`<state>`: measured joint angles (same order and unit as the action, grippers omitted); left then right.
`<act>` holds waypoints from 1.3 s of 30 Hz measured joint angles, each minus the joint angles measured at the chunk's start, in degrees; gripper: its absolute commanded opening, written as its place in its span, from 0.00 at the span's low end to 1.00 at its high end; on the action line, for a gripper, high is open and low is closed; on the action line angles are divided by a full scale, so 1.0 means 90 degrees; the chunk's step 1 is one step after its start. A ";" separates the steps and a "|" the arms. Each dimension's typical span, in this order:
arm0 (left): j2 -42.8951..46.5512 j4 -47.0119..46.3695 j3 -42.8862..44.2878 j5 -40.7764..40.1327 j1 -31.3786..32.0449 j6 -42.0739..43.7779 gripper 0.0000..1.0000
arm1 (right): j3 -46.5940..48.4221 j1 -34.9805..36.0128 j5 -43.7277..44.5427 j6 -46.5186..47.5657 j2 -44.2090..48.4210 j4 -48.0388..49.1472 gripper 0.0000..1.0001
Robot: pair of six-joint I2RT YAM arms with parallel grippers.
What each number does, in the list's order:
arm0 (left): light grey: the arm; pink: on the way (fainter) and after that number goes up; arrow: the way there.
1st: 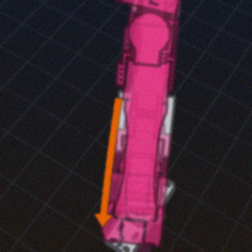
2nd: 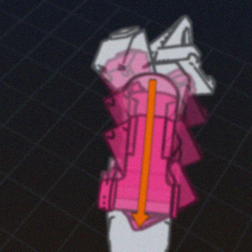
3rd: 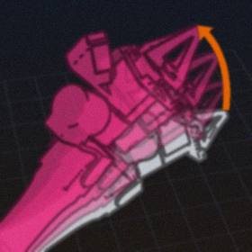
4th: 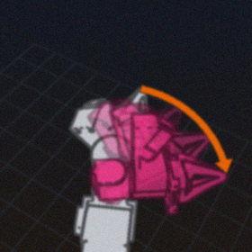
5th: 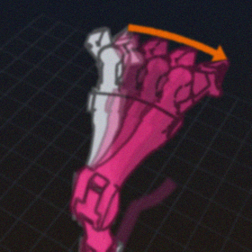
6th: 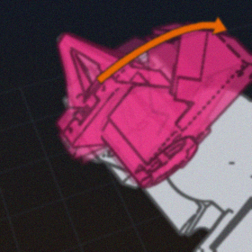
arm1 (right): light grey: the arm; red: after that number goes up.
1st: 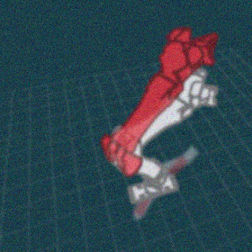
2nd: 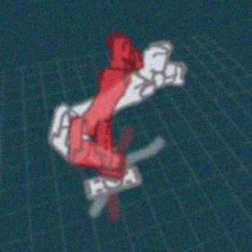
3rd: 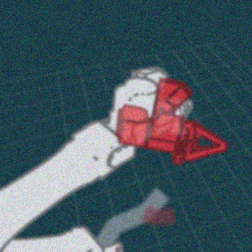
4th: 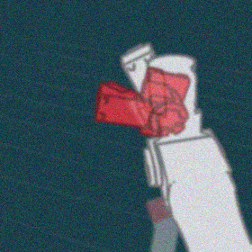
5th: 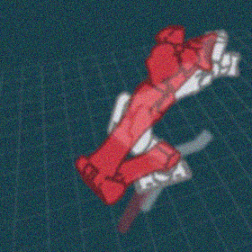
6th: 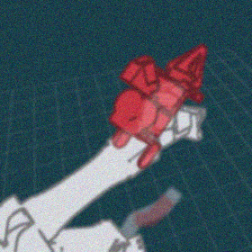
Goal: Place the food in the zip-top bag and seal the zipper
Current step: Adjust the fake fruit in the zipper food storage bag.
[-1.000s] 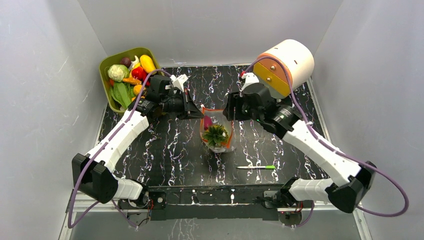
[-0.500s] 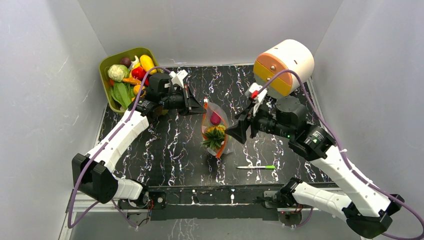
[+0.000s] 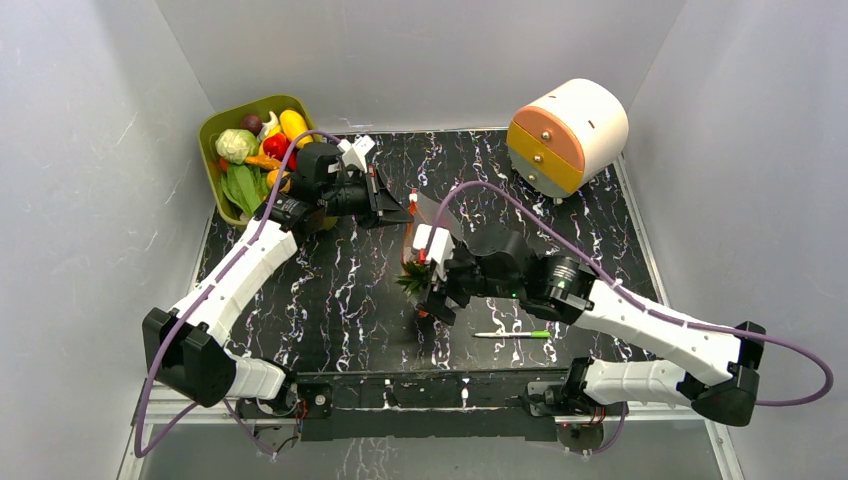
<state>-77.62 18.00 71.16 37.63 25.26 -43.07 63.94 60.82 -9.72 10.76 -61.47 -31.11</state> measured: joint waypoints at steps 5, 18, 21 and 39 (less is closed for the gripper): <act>0.0000 0.0027 0.0000 0.0002 0.0000 0.0012 0.00 | 0.0000 0.0107 0.0816 0.0471 -0.0219 -0.0153 0.73; 0.0005 0.0036 0.0002 0.0019 0.0000 0.0070 0.00 | 0.0000 0.0119 0.1955 0.0714 -0.0425 0.0153 0.19; 0.0015 0.0051 0.0000 0.0041 0.0000 0.0155 0.00 | 0.0000 0.0119 0.2123 0.0527 -0.0423 0.0299 0.09; 0.0325 -0.0007 0.0046 0.0447 0.0000 0.0767 0.00 | 0.0899 0.0117 0.4303 -0.2336 -0.0976 -0.0272 0.00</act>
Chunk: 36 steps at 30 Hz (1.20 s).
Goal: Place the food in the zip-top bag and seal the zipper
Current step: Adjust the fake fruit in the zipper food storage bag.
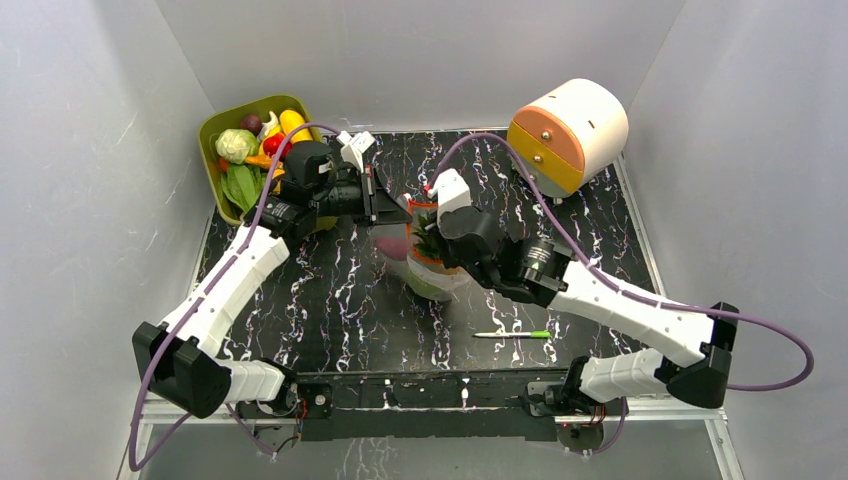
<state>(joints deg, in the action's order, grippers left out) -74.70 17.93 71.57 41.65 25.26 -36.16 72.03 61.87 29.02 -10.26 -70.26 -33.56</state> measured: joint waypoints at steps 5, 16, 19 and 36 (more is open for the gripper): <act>0.0070 -0.0248 -0.0005 0.0138 0.0000 -0.0024 0.00 | 0.0653 0.0000 0.0175 -0.0566 -0.0495 -0.0753 0.00; 0.0080 -0.0597 -0.0221 0.0277 0.0000 -0.0211 0.00 | 0.1396 0.0000 0.0255 -0.1290 -0.1197 -0.1712 0.00; 0.0085 -0.0731 -0.0294 0.0299 0.0000 -0.0296 0.00 | 0.1263 0.0000 0.0262 -0.1404 -0.1200 -0.1474 0.00; 0.0226 -0.0789 -0.0546 -0.0019 0.0000 -0.0185 0.00 | 0.1829 -0.0512 -0.0799 -0.1154 -0.1370 -0.1826 0.53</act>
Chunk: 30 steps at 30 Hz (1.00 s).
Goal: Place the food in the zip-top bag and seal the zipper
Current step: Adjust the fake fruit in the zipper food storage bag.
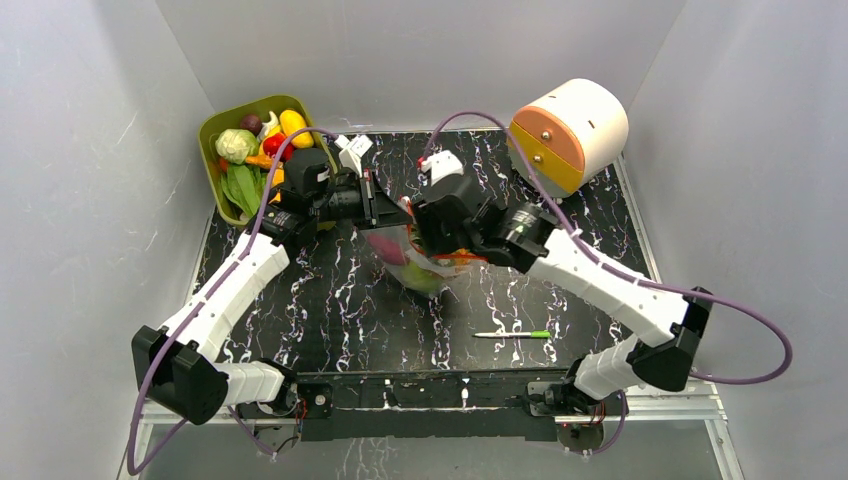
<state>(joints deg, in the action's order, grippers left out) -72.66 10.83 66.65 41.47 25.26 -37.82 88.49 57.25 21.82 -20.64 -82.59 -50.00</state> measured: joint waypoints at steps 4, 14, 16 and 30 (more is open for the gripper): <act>0.0005 0.0051 0.0000 -0.0138 -0.0002 0.0087 0.00 | 0.0041 -0.0646 -0.0440 0.0279 0.0347 -0.0219 0.53; 0.0005 0.0233 0.0039 -0.0362 0.0000 0.0228 0.00 | -0.0056 -0.1987 -0.1251 0.0916 0.0602 -0.0376 0.47; 0.0005 0.0243 0.0041 -0.0379 0.0000 0.0233 0.00 | -0.0148 -0.2127 -0.1433 0.0976 0.0675 -0.0379 0.45; 0.0000 0.0376 0.0138 -0.0493 0.0000 0.0350 0.00 | -0.0240 -0.2256 -0.1909 0.0920 0.1280 -0.0374 0.42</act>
<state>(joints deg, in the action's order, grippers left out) -72.66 14.22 67.90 37.04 25.26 -34.68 86.32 36.95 4.64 -12.36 -71.07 -53.36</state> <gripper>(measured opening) 0.009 0.445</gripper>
